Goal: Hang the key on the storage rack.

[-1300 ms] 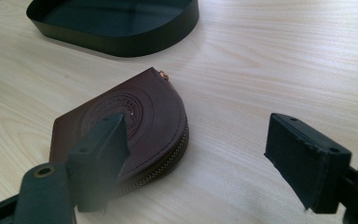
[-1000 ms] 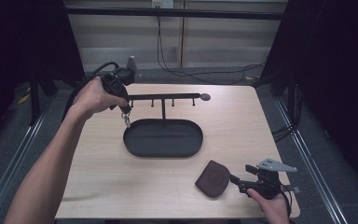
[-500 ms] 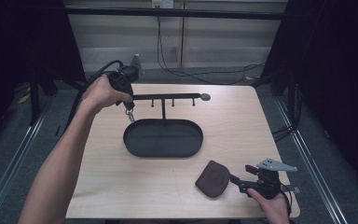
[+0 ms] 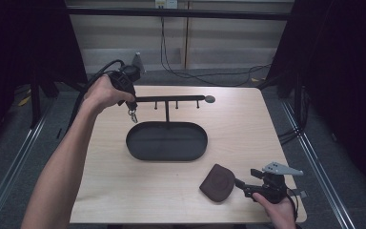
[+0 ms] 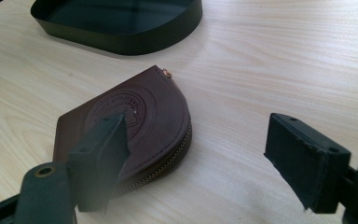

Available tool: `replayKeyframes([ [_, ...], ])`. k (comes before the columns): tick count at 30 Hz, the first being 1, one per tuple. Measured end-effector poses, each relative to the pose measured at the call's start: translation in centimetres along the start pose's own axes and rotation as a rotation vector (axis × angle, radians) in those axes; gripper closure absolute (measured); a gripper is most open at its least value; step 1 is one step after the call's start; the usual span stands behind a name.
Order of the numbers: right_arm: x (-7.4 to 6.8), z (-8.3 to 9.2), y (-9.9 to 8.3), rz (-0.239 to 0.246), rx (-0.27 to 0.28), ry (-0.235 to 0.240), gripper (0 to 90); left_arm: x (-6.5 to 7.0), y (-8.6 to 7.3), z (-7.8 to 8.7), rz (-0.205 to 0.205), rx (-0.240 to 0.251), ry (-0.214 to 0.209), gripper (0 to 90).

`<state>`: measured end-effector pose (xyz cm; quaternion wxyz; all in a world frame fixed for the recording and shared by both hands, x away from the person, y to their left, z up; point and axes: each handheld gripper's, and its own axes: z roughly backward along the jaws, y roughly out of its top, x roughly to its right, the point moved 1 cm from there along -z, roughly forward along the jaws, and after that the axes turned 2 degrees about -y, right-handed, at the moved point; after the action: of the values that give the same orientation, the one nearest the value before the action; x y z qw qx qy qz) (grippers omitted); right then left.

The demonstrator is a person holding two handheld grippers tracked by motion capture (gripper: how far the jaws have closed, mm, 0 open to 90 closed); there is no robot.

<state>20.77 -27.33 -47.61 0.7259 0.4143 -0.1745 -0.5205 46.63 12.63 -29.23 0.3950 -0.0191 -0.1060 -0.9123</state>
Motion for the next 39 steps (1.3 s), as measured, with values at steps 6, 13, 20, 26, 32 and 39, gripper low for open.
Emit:
replayKeyframes([
  [6,0.0,-0.1,0.0,0.001,-0.006,0.003,21.0,-0.2,0.3,-0.2,0.014,0.005,0.003,89.3],
  [13,0.0,-0.1,0.0,0.002,-0.008,0.005,21.0,-0.5,0.4,-0.3,0.020,0.001,0.014,89.3],
  [20,0.0,-0.1,0.0,-0.001,-0.010,0.006,21.0,-0.9,0.6,-0.3,0.040,0.022,0.028,89.1],
  [26,-0.1,0.0,0.0,0.004,-0.006,0.008,21.0,-1.0,0.7,-0.7,0.051,0.016,0.059,88.7],
  [32,-0.1,-0.1,0.0,0.007,-0.007,0.008,21.0,-1.2,0.4,-0.5,0.058,0.025,0.075,87.7],
  [39,-0.1,-0.1,0.0,0.009,-0.007,0.007,21.0,-1.0,0.1,-0.1,0.060,0.026,0.068,86.6],
])
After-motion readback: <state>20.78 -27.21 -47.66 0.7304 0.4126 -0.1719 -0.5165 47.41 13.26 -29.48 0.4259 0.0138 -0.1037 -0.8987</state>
